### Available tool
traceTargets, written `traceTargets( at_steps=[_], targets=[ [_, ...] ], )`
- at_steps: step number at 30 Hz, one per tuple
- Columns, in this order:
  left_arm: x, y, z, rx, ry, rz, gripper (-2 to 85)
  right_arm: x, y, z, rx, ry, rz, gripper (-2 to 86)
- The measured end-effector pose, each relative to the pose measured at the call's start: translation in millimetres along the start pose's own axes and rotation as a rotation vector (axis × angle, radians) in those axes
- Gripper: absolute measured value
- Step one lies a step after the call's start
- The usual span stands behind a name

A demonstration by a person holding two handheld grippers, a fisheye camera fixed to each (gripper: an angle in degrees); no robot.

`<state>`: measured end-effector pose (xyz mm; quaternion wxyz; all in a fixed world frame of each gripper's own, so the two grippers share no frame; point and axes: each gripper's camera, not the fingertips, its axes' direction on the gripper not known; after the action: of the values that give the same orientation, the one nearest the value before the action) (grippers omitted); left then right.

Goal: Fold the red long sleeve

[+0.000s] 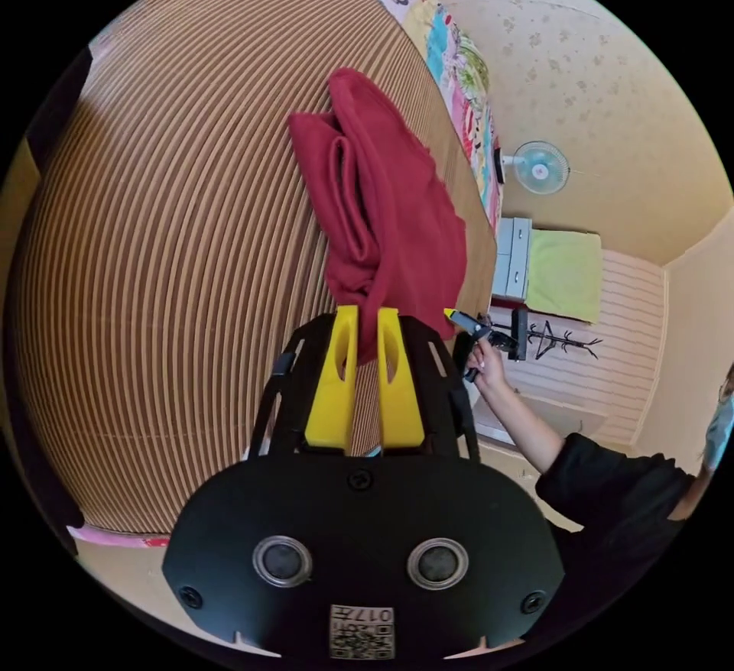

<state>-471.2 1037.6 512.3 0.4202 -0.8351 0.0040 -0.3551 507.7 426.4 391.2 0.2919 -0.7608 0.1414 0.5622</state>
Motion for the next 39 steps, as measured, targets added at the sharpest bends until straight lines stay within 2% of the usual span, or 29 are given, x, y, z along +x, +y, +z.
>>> traceTargets(
  at_steps=[2,4,6,10,13,15,18,22,25,27,31,33,34,35,38,39],
  targets=[
    [9.9,5.9,-18.4,0.045,-0.002,0.003,4.4,-4.7,25.0,10.6,-0.045,-0.068,-0.003,0.4],
    [24.0,12.3,-33.2,0.065,-0.081,0.015,4.3,-11.1,49.7,21.6,-0.089,-0.133,-0.028,0.4],
    [60.9,18.8,-38.3,0.035,-0.25,0.116,4.3,-18.2,76.7,32.7,-0.141,-0.184,-0.053,0.4],
    [147.3,25.3,-11.1,-0.031,-0.43,0.339,4.4,-14.9,131.0,40.8,-0.241,-0.341,-0.037,0.5],
    [234.2,36.3,46.1,-0.087,-0.543,0.58,4.3,2.7,164.9,35.5,-0.268,-0.464,-0.027,0.6],
    [296.1,59.9,109.2,-0.167,-0.619,0.803,4.4,17.3,181.3,29.3,-0.283,-0.474,-0.003,0.6],
    [338.0,100.0,193.3,-0.31,-0.709,0.994,4.8,45.3,199.4,8.6,-0.274,-0.442,0.02,0.9],
    [349.2,144.1,251.1,-0.339,-0.786,1.042,5.2,95.9,211.3,-32.8,-0.18,-0.442,0.094,2.3],
    [343.0,161.2,255.8,-0.388,-0.644,1.088,3.0,125.2,215.9,-56.9,-0.099,-0.59,0.108,5.1],
    [330.4,149.6,235.7,-0.372,-0.507,1.034,2.8,133.4,215.8,-63.7,-0.079,-0.676,0.099,8.0],
    [281.0,87.7,187.7,-0.225,-0.525,0.77,7.7,123.1,202.6,-59.7,-0.107,-0.799,0.07,15.8],
    [221.1,28.4,146.3,-0.118,-0.476,0.494,11.8,108.7,193.1,-55.4,-0.109,-0.827,0.04,18.2],
    [202.3,13.5,136.3,-0.096,-0.441,0.419,12.7,98.6,186.0,-50.4,-0.114,-0.84,0.027,19.9],
    [162.7,-13.9,120.1,-0.064,-0.361,0.284,14.1,93.5,182.2,-46.6,-0.12,-0.846,0.025,21.0],
    [73.9,-64.6,105.9,-0.072,-0.212,0.044,16.5,67.2,166.8,-22.0,-0.136,-0.948,0.058,24.1],
    [50.9,-78.9,112.3,-0.129,-0.152,0.021,17.3,62.7,166.2,-19.5,-0.135,-0.941,0.066,23.8]
  ],
)
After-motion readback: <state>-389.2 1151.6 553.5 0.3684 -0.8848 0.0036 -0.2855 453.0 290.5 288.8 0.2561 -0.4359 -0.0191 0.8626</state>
